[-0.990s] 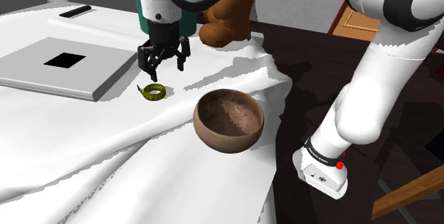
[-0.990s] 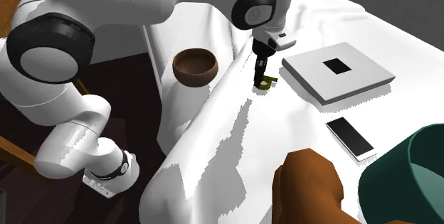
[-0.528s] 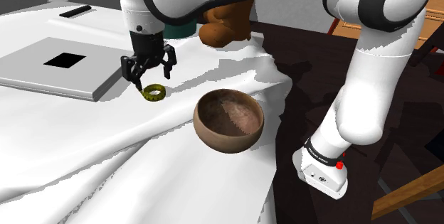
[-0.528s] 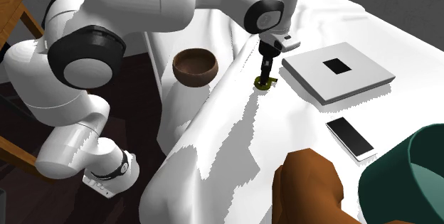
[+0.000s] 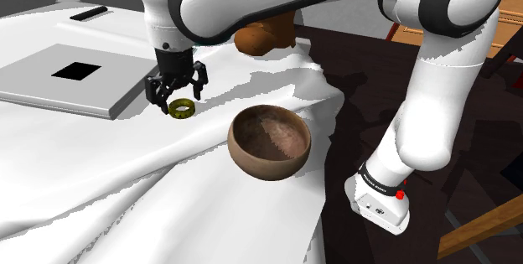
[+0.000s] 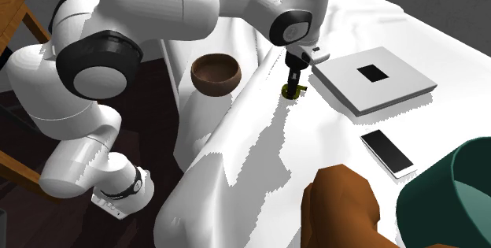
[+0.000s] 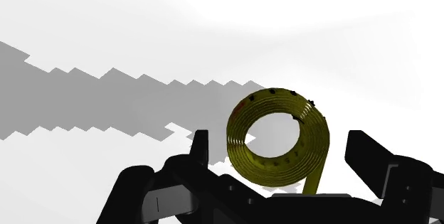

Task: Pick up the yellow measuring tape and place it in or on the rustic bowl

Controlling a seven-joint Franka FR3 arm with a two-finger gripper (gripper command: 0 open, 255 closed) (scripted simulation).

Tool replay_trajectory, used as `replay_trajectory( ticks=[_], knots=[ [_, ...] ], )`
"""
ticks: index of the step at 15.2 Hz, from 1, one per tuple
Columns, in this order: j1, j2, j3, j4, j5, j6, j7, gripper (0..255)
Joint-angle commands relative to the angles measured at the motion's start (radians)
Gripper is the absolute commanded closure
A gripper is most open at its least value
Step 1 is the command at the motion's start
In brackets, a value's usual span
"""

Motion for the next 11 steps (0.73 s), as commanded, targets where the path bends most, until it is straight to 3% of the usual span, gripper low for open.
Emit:
replay_trajectory(
  ticks=[1, 3, 4, 11],
  knots=[
    [0.0, 0.0, 0.0, -0.001, 0.0, 0.001, 0.0, 0],
    [0.0, 0.0, 0.0, 0.0, 0.0, 0.001, 0.0, 0],
    [0.0, 0.0, 0.0, 0.0, 0.0, 0.001, 0.0, 255],
    [0.0, -0.001, 0.0, -0.001, 0.0, 0.001, 0.0, 255]
  ],
)
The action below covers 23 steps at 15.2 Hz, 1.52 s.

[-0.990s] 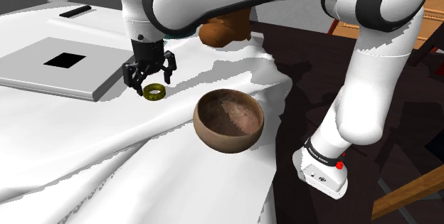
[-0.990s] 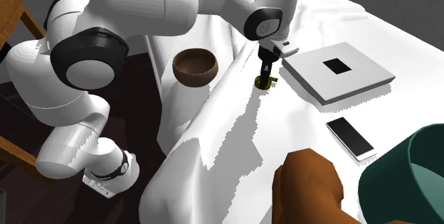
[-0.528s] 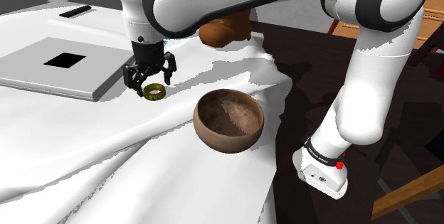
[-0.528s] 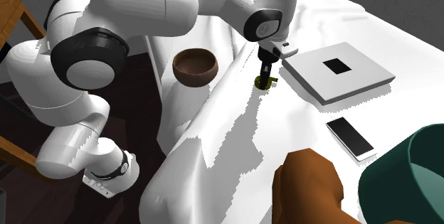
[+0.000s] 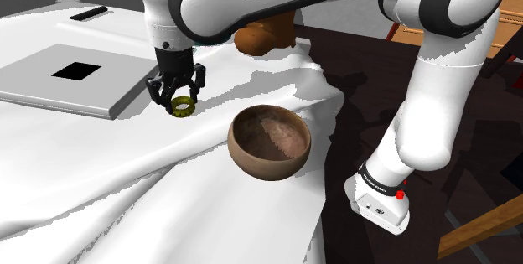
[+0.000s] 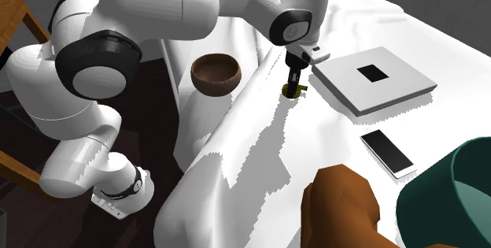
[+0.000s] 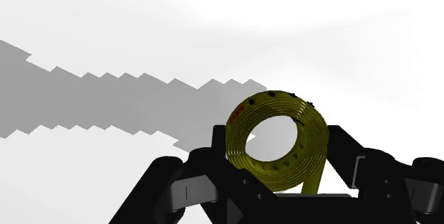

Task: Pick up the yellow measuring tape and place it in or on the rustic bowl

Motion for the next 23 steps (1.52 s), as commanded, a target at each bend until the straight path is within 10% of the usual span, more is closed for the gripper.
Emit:
replay_trajectory(
  ticks=[1, 23],
  knots=[
    [0.0, 0.001, 0.0, -0.002, 0.0, 0.0, 0.0, 255],
    [0.021, 0.003, 0.01, 0.285, 0.004, -0.283, -0.007, 255]
  ],
)
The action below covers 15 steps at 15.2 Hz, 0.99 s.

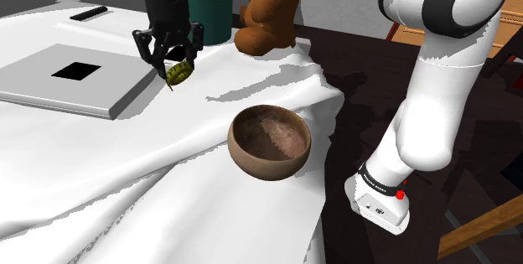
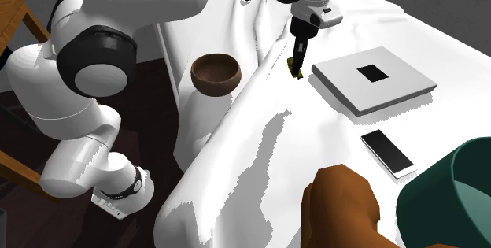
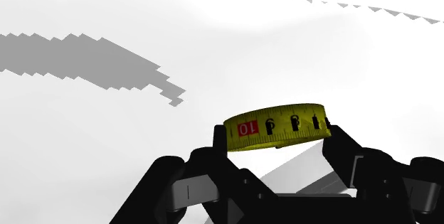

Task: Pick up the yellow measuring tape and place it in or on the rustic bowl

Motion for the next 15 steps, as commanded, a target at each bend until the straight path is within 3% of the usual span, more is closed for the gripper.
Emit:
replay_trajectory(
  ticks=[1, 12, 15],
  knots=[
    [0.006, 0.009, 0.001, 0.041, -0.004, -0.033, 0.002, 255],
    [0.044, 0.067, 0.004, 0.262, -0.033, -0.2, 0.01, 255],
    [0.0, -0.087, 0.017, 0.062, 0.039, -0.14, 0.01, 255]
  ],
)
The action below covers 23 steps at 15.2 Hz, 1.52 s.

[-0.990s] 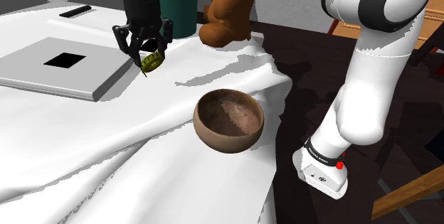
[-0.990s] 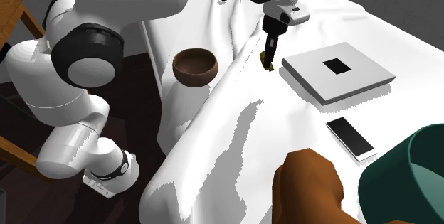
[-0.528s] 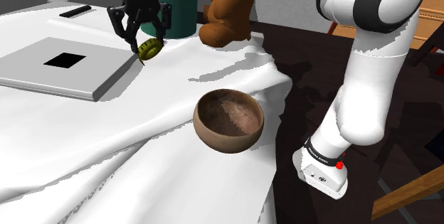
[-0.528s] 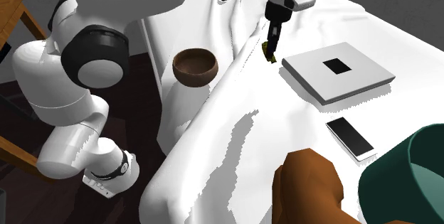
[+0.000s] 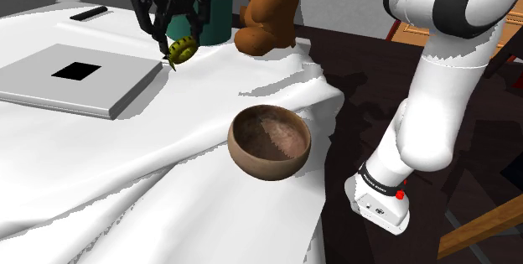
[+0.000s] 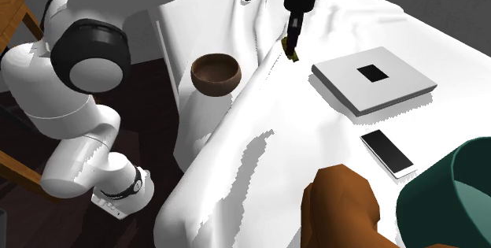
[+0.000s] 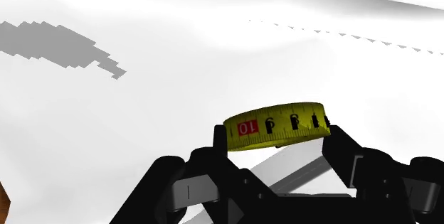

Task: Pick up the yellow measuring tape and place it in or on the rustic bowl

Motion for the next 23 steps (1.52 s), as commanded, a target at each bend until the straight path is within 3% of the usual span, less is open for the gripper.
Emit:
replay_trajectory(
  ticks=[1, 8, 17, 23],
  knots=[
    [-0.028, -0.103, 0.005, -0.128, 0.05, 0.037, -0.007, 255],
    [-0.04, -0.405, -0.005, -0.435, 0.2, 0.08, -0.027, 255],
    [0.035, -0.743, -0.034, -0.696, 0.346, 0.034, -0.018, 255],
    [0.043, -0.764, -0.027, -0.793, 0.357, 0.111, -0.026, 255]
  ],
)
